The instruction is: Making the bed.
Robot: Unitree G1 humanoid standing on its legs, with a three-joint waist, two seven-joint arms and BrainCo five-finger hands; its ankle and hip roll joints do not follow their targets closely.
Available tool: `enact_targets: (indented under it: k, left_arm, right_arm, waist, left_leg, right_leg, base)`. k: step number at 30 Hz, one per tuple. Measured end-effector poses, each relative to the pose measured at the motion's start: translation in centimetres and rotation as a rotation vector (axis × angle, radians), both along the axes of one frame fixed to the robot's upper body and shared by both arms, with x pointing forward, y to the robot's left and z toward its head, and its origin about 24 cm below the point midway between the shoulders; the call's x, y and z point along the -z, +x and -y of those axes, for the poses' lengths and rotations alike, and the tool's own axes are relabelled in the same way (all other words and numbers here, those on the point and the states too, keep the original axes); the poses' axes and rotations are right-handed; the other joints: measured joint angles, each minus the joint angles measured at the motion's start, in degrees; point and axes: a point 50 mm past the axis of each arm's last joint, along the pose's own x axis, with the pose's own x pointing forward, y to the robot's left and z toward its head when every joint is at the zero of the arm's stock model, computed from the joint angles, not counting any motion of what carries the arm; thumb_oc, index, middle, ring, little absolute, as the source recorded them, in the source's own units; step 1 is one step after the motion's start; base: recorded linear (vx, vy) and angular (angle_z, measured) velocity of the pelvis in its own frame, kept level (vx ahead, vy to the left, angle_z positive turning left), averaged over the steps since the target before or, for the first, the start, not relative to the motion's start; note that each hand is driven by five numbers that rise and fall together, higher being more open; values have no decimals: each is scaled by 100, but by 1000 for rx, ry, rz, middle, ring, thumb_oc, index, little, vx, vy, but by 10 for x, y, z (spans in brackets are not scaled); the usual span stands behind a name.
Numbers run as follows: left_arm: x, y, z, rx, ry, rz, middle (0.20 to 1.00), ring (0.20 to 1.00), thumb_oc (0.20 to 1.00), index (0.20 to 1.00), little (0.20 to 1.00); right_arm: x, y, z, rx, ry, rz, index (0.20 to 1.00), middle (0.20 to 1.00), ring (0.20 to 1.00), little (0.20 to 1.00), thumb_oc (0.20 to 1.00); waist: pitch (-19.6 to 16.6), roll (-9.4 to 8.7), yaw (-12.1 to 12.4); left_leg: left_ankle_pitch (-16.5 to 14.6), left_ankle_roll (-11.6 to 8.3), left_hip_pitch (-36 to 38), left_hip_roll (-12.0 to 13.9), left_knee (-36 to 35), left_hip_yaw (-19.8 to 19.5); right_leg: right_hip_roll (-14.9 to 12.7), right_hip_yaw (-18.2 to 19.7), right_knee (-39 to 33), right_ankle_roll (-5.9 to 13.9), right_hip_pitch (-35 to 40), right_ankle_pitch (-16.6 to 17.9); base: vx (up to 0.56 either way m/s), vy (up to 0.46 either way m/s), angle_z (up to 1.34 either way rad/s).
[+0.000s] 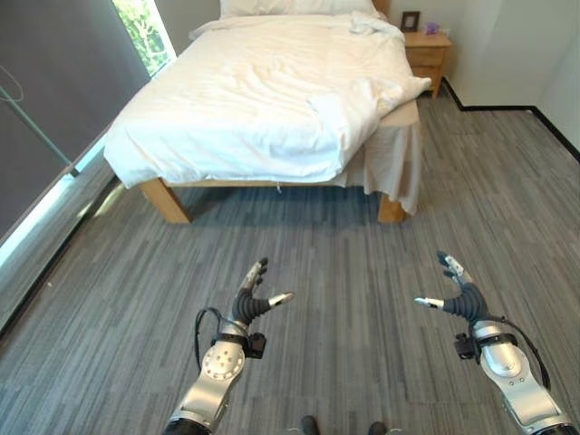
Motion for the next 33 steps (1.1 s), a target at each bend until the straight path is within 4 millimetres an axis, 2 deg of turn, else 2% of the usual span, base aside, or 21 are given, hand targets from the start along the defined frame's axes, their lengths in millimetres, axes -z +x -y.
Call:
enact_targets:
  k: [5,10,13,14,15,17,18,19,20,22,24,26,27,28,29,30,31,32,33]
  left_arm:
    - [-9,1,3,47,-32,25,1000,1000,1000,1000,1000]
    - [-7,0,5,76,-31,11,1000,1000,1000,1000,1000]
    - [-1,-6,4,79,-31,-16,1000,1000,1000,1000,1000]
    - [1,-7,4,78,-33,-22,1000,1000,1000,1000,1000]
    - [0,-6,2,77,-26,-22,1000,1000,1000,1000,1000]
    - [5,-11,-2,64,-42,-51,1000,1000,1000,1000,1000]
    - [5,-9,-3,59,-47,-49,1000,1000,1000,1000,1000]
    - [4,-8,-2,57,-48,-47,1000,1000,1000,1000,1000]
    - [6,-8,-1,58,-51,-52,1000,1000,1000,1000,1000]
    - [8,-8,3,58,-64,-58,1000,1000,1000,1000,1000]
    - [13,-10,7,52,-91,-76,1000,1000,1000,1000,1000]
    - [17,-8,15,51,-142,-94,1000,1000,1000,1000,1000]
    - [19,-9,18,55,-149,-103,1000,1000,1000,1000,1000]
    - [21,-11,19,54,-155,-109,1000,1000,1000,1000,1000]
    - [21,-11,19,54,-160,-113,1000,1000,1000,1000,1000]
    - [23,-13,21,53,-183,-123,1000,1000,1000,1000,1000]
    - [24,-14,22,56,-194,-129,1000,1000,1000,1000,1000]
    - [22,-13,21,62,-193,-125,1000,1000,1000,1000,1000]
    - [23,-12,23,73,-197,-135,1000,1000,1000,1000,1000]
  right_arm:
    - [0,-3,-1,0,40,0,1000,1000,1000,1000,1000]
    - [0,-4,-2,-12,38,-7,1000,1000,1000,1000,1000]
    - [6,-9,-1,-22,34,-38,1000,1000,1000,1000,1000]
    - [7,-10,-1,-21,36,-44,1000,1000,1000,1000,1000]
    - [10,-10,-2,-14,49,-53,1000,1000,1000,1000,1000]
    - [12,-10,-6,-22,59,-61,1000,1000,1000,1000,1000]
    - [12,-10,-6,-21,63,-56,1000,1000,1000,1000,1000]
    - [9,-9,-6,-29,50,-50,1000,1000,1000,1000,1000]
    - [7,-8,-3,-26,42,-44,1000,1000,1000,1000,1000]
    - [5,-7,-5,-37,40,-36,1000,1000,1000,1000,1000]
    - [6,-6,-11,-61,37,-43,1000,1000,1000,1000,1000]
    - [8,-3,-16,-84,34,-48,1000,1000,1000,1000,1000]
    - [9,-4,-16,-87,30,-55,1000,1000,1000,1000,1000]
    - [10,-5,-16,-87,27,-60,1000,1000,1000,1000,1000]
    - [11,-6,-15,-86,24,-61,1000,1000,1000,1000,1000]
    - [12,-8,-15,-86,18,-69,1000,1000,1000,1000,1000]
    - [15,-13,-19,-104,17,-87,1000,1000,1000,1000,1000]
    - [17,-14,-22,-116,19,-92,1000,1000,1000,1000,1000]
    - [19,-15,-25,-134,17,-103,1000,1000,1000,1000,1000]
  waist:
    - [3,2,-2]
    - [6,5,-17]
    - [23,35,-22]
    - [45,53,-44]
    - [169,-84,-35]
    - [276,-188,162]
    - [352,-265,158]
    - [457,-298,217]
    - [508,-224,206]
    - [550,-209,223]
    - [543,-114,258]
    - [561,38,359]
    - [572,40,389]
    - [507,138,409]
    - [497,155,435]
    - [485,172,478]
    - [443,171,519]
    - [475,51,477]
    - [507,42,440]
  left_leg:
    - [0,0,2,-12,-20,-2]
    - [-2,-4,20,-8,-22,50]
    - [-29,-43,132,5,-30,171]
    - [-37,-132,118,44,79,201]
    - [-141,-241,-6,46,512,210]
    - [-252,-530,-298,140,1435,3]
    - [-335,-669,-695,229,2272,-144]
    - [-378,-811,-1172,408,3216,-369]
    - [-242,-995,-1557,485,3829,-613]
    - [-239,-959,-1827,523,3362,-644]
    - [-190,-968,-1775,569,1970,-640]
    - [101,-971,-1711,604,515,-695]
    - [138,-948,-1708,574,366,-693]
    - [132,-940,-1677,533,238,-870]
    - [119,-931,-1659,486,266,-1018]
    - [101,-939,-1582,424,373,-1126]
    - [300,-643,-1498,258,398,-1069]
    - [301,-625,-1417,118,399,-1012]
    - [410,-191,-1250,39,259,-903]
  right_leg:
    - [-1,0,-25,2,2,2]
    - [0,44,-17,5,-18,0]
    - [3,175,-7,65,-8,-66]
    - [38,178,25,40,-22,-115]
    - [-68,280,103,-35,-24,-153]
    - [-123,439,110,-93,20,-159]
    - [-185,493,92,-157,24,-99]
    - [-153,545,37,-239,97,-22]
    - [-109,635,28,-287,93,-31]
    - [-146,695,-52,-326,14,-6]
    - [-87,845,-87,-297,-88,-8]
    - [-14,999,-153,-310,-215,2]
    - [-12,1007,-244,-297,-181,2]
    - [-18,1089,-270,-247,-171,-5]
    - [-20,1164,-255,-210,-177,-23]
    - [-48,1234,-240,-120,-171,-81]
    - [-247,1359,69,224,-226,-257]
    - [-381,1353,436,419,-289,-345]
    - [-600,1446,1827,770,-852,-776]
  base:
    - [0,0,0]
    - [30,-37,-5]
    - [23,-89,-21]
    - [-3,-162,-19]
    - [-6,-166,-44]
    - [-6,-167,-57]
    - [89,-136,-42]
    - [183,-105,-35]
    - [283,6,-41]
    - [373,151,-37]
    - [408,119,-33]
    - [425,44,-42]
    - [496,88,-40]
    - [455,110,-26]
    - [234,69,-38]
    - [337,129,-60]
    - [236,105,-58]
    - [441,258,-40]
    - [190,160,-8]
